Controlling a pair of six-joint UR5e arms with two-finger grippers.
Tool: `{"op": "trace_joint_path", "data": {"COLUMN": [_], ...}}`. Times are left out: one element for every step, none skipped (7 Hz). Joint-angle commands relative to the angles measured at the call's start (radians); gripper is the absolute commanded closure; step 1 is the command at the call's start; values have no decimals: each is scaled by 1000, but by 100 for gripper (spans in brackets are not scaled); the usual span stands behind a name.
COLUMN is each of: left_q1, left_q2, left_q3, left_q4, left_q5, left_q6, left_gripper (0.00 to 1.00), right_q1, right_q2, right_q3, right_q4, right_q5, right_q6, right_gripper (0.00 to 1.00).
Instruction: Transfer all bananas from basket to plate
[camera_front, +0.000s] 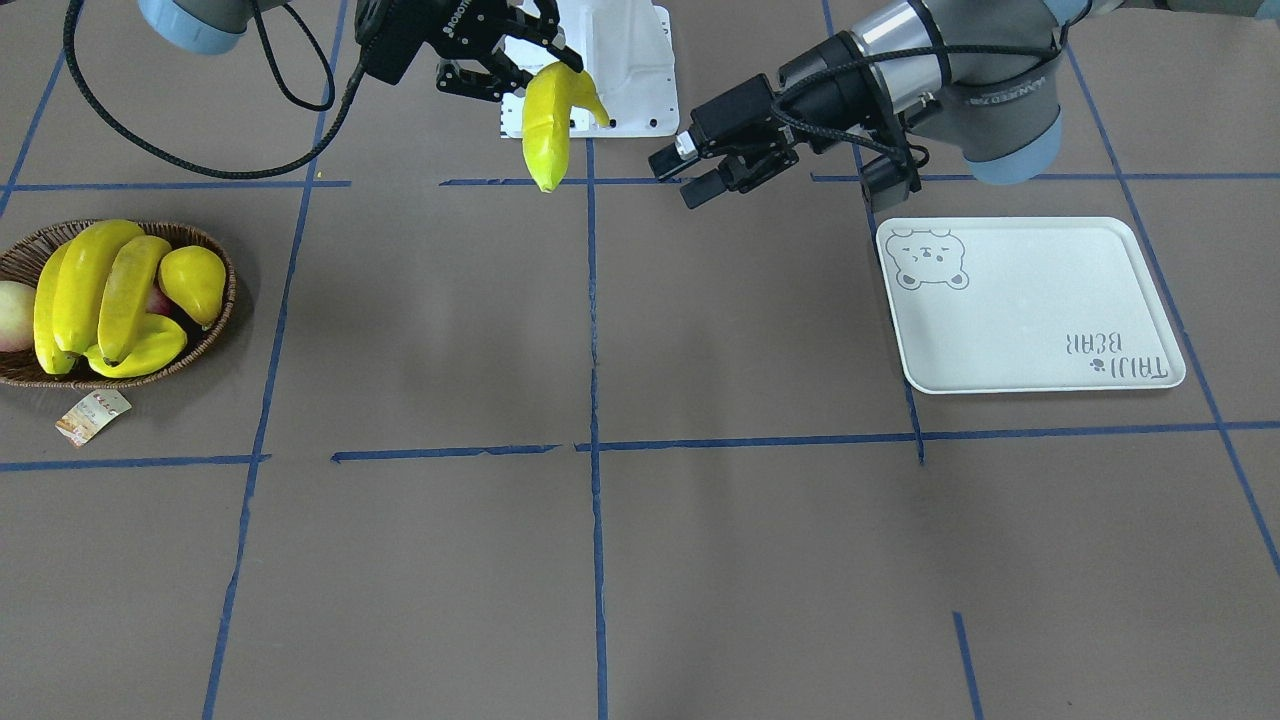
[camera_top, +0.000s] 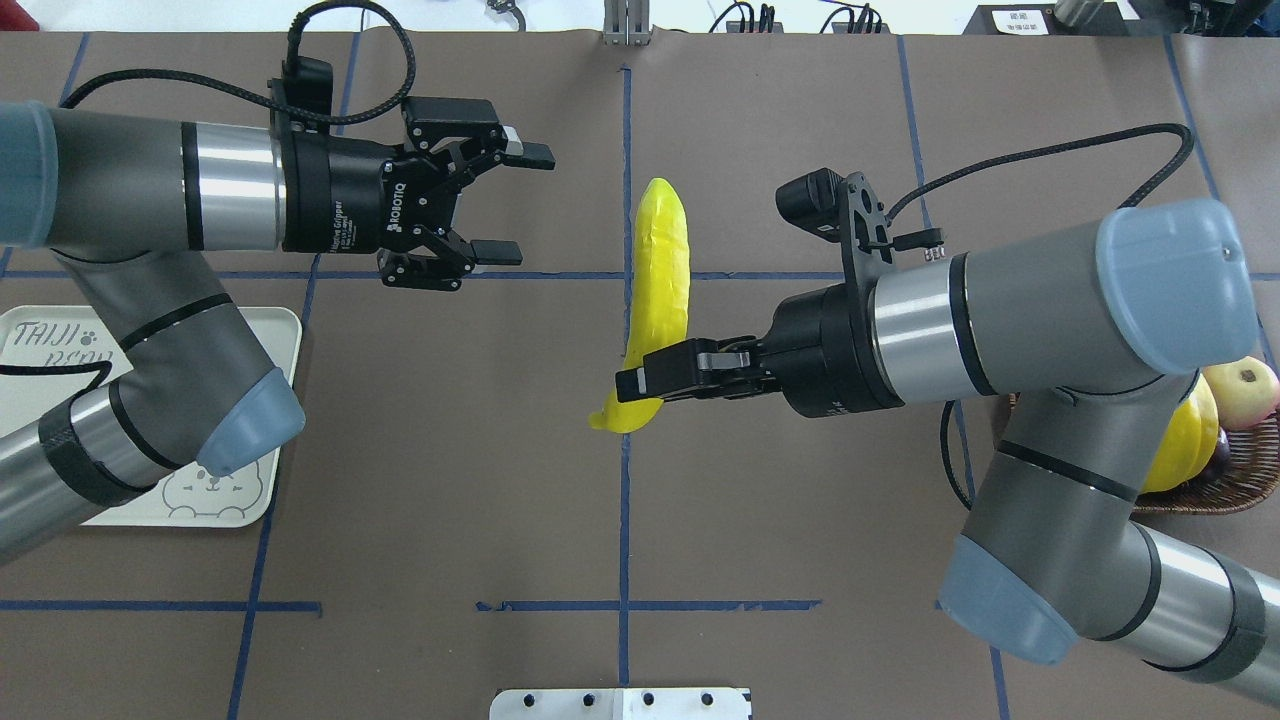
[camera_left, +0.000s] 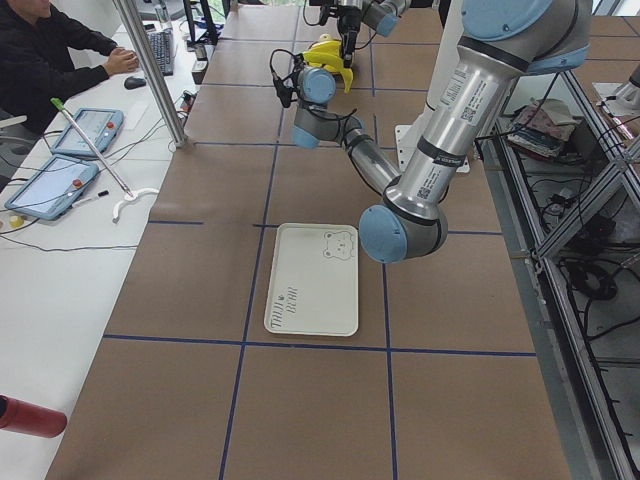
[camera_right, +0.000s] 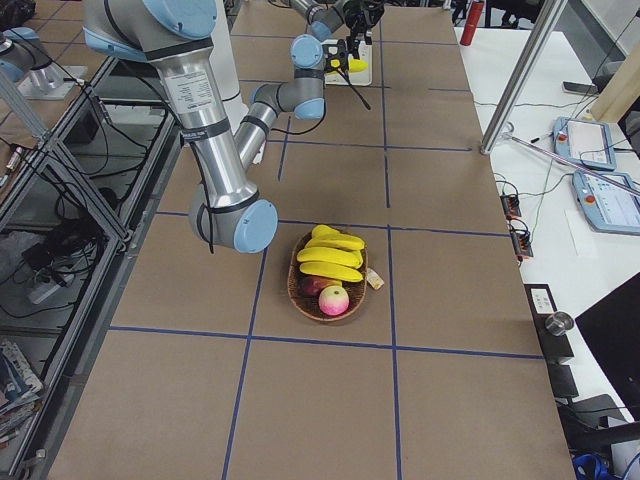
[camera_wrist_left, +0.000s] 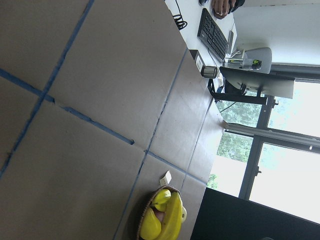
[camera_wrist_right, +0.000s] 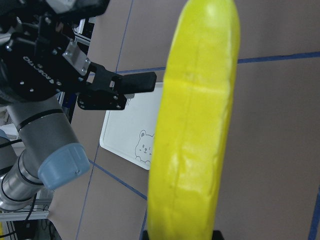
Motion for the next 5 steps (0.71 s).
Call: {"op": "trace_joint_path", "data": {"left_q1": [60,77,86,91,92], "left_q2": [-36,-49,-50,-67,-67], "left_q3": [-21,-19,-18,-7,2], "left_q4": [-2,1,5,6,3], "left_q5": [7,17,43,53,53], "left_q6": [-22,-20,-17,-13,-13], "left_gripper": [0,0,0,0,0], "right_q1": [-5,-12,-15,-21,-23], "right_q2": [4,5,7,7,7], "right_q3": [0,0,0,0,6], "right_q4": [1,1,1,1,1], "right_q5": [0,-1,-1,-1,0], "right_q6": [3,5,8,8,11], "right_gripper": [99,99,99,99,99]}}
